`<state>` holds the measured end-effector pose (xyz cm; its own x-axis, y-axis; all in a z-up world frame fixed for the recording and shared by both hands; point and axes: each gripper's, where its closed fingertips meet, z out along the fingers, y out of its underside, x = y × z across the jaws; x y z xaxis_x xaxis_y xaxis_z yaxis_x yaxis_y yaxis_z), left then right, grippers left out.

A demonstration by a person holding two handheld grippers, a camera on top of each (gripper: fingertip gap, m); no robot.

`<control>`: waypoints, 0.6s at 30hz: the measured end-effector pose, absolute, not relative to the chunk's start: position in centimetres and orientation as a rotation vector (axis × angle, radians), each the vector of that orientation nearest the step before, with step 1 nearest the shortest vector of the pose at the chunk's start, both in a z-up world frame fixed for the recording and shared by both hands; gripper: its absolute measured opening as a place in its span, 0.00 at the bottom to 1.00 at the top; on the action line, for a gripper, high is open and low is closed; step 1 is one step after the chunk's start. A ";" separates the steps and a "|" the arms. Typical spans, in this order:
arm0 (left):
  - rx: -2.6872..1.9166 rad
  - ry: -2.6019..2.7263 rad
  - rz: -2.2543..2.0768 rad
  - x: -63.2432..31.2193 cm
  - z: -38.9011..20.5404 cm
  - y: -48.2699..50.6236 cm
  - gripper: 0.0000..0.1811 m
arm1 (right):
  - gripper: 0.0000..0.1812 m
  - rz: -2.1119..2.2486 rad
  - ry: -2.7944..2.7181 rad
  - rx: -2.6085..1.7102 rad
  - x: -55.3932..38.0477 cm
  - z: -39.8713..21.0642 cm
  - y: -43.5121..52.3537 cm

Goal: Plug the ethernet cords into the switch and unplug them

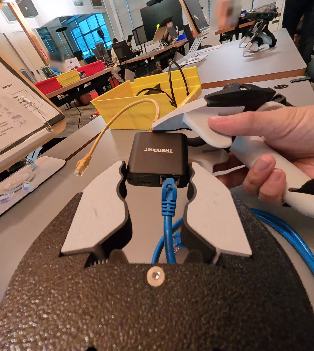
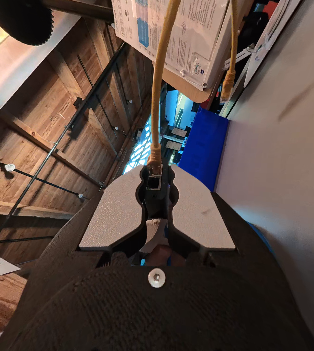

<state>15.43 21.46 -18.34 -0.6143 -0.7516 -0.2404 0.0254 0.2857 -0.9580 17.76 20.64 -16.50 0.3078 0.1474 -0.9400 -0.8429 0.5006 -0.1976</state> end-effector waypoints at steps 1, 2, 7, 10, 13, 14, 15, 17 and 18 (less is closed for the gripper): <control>-0.656 1.845 -1.396 15.5 -18.3 21.4 0.34 | 0.11 0.757 1.051 -0.805 17.8 -16.4 20.7; -0.660 1.848 -1.392 15.5 -18.3 21.5 0.34 | 0.11 0.767 1.053 -0.808 17.9 -16.5 20.7; -0.666 1.848 -1.390 15.5 -18.3 21.3 0.34 | 0.11 0.757 1.055 -0.802 18.0 -16.5 20.6; -0.670 1.852 -1.360 15.6 -18.4 21.2 0.34 | 0.07 0.747 1.037 -0.797 18.3 -16.1 20.3; -0.660 1.841 -1.357 15.5 -18.1 21.3 0.34 | 0.07 0.762 0.999 -0.843 18.1 -16.0 20.5; -0.658 1.844 -1.357 15.5 -18.1 21.4 0.34 | 0.07 0.766 0.993 -0.856 18.1 -16.0 20.6; -0.656 1.842 -1.354 15.5 -18.1 21.4 0.34 | 0.07 0.766 0.987 -0.860 18.0 -16.0 20.6; -0.655 1.844 -1.320 15.7 -18.2 21.3 0.34 | 0.07 0.736 0.986 -0.864 18.2 -16.1 20.5; -0.654 1.850 -1.294 15.8 -18.4 21.2 0.34 | 0.07 0.718 0.982 -0.873 18.3 -16.2 20.4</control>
